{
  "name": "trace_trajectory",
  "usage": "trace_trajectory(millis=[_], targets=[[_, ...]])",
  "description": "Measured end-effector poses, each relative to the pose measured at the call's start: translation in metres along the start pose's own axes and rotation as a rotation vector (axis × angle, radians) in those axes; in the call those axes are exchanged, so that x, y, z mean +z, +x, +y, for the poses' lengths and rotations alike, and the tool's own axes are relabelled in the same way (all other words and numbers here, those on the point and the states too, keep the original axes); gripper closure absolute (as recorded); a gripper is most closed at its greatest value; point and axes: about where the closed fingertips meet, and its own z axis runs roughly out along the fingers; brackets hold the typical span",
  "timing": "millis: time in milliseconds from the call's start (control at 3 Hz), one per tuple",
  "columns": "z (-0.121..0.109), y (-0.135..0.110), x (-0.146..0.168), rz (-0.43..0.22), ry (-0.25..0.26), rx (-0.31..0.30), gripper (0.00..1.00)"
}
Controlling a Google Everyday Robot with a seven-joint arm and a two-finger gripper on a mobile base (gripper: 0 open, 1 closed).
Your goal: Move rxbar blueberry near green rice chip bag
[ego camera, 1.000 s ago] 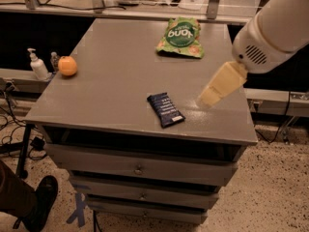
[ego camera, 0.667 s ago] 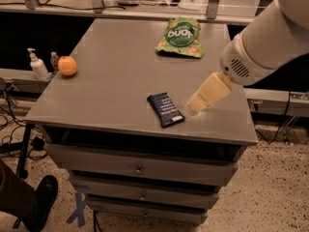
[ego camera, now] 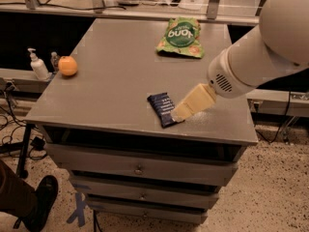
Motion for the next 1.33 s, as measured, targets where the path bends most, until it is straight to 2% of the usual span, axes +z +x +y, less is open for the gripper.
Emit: trace_trajectory(millis=[333, 667, 1000, 1333], targets=[[0.0, 0.003, -0.002, -0.012, -0.01, 0.022, 0.0], [0.008, 0.002, 0.012, -0.059, -0.037, 0.083, 0.0], [0.016, -0.009, 0.029, -0.118, -0.07, 0.14, 0.0], [0.027, -0.022, 0.042, -0.162, -0.093, 0.157, 0.0]])
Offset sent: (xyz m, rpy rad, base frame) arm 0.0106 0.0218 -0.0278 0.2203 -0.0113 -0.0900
